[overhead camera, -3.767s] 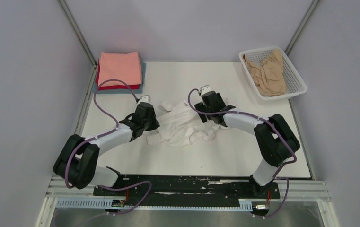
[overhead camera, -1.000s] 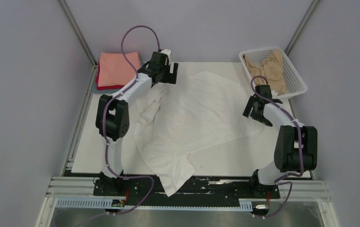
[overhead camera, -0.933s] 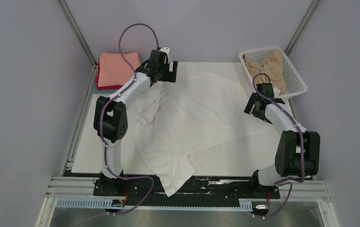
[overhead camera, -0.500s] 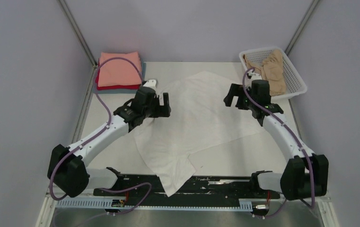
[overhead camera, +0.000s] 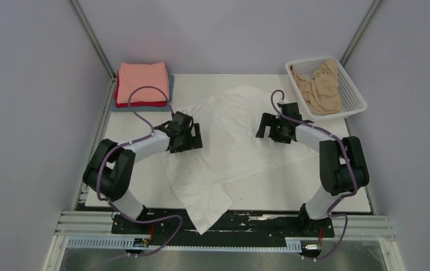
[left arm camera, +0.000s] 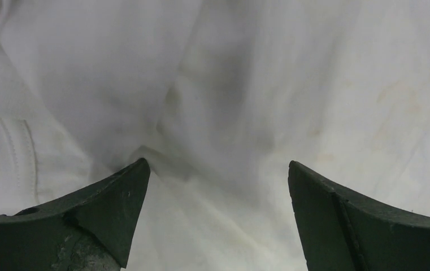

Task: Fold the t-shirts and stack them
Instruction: Flatten out the tshirt

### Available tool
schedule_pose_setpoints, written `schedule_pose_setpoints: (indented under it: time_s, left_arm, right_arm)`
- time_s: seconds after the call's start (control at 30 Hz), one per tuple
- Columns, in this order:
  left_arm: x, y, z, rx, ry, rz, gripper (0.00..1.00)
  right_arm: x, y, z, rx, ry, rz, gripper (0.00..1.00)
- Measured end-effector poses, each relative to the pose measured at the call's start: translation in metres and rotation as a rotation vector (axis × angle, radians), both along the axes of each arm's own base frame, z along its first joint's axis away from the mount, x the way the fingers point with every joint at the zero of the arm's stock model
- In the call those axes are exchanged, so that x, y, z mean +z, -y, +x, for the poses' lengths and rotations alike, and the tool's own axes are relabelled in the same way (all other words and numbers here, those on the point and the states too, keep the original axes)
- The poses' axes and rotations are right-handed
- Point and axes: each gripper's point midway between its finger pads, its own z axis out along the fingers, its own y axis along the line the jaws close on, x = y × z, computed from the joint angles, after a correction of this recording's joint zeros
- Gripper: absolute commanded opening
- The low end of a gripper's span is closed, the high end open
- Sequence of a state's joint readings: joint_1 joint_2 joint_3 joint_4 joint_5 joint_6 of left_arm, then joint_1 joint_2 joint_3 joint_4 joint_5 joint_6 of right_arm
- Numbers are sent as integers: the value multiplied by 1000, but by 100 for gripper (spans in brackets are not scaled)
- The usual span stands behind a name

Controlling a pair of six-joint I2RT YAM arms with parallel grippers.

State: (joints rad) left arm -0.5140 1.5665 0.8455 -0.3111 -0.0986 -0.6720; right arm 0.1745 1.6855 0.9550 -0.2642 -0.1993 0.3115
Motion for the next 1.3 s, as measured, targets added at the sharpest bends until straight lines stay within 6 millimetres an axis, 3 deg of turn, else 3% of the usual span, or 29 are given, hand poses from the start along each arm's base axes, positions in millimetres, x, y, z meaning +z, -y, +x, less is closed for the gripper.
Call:
schedule_pose_setpoints:
  time_s: [0.2, 0.4, 0.47, 0.53, 0.73, 0.87, 0.97, 1.03, 1.1, 1.17, 1.23, 1.3]
  left_arm:
    - [5, 1, 106, 89, 28, -44, 100]
    - [11, 14, 213, 78, 68, -69, 100]
    - [13, 19, 239, 64, 91, -80, 100]
    - [14, 20, 245, 53, 95, -82, 100]
    - [13, 19, 234, 27, 93, -84, 100]
    - [16, 16, 214, 15, 54, -82, 100]
    - [30, 11, 192, 2, 42, -81, 100]
    - [55, 6, 174, -1, 68, -83, 100]
    - [91, -2, 151, 6, 135, -85, 100]
    - [138, -17, 119, 45, 247, -94, 100]
    - [168, -34, 88, 106, 332, -107, 100]
    - [179, -56, 52, 193, 381, -114, 100]
  right_arm:
    - [1, -9, -10, -5, 30, 46, 100]
    - [1, -67, -44, 138, 32, 128, 100]
    - [2, -80, -48, 159, 39, 153, 100]
    - [2, -83, -46, 146, 42, 162, 100]
    - [3, -75, -38, 69, 33, 127, 100]
    - [3, -63, -36, 32, 24, 58, 100]
    - [12, -53, -44, 21, 22, 26, 100]
    - [34, -48, -46, 7, 72, 22, 100]
    - [64, -41, -46, -16, 159, 28, 100]
    - [97, -28, -51, -62, 275, 32, 100]
    - [116, -15, -60, -103, 351, 34, 100]
    - [123, 0, -73, -144, 409, 30, 100]
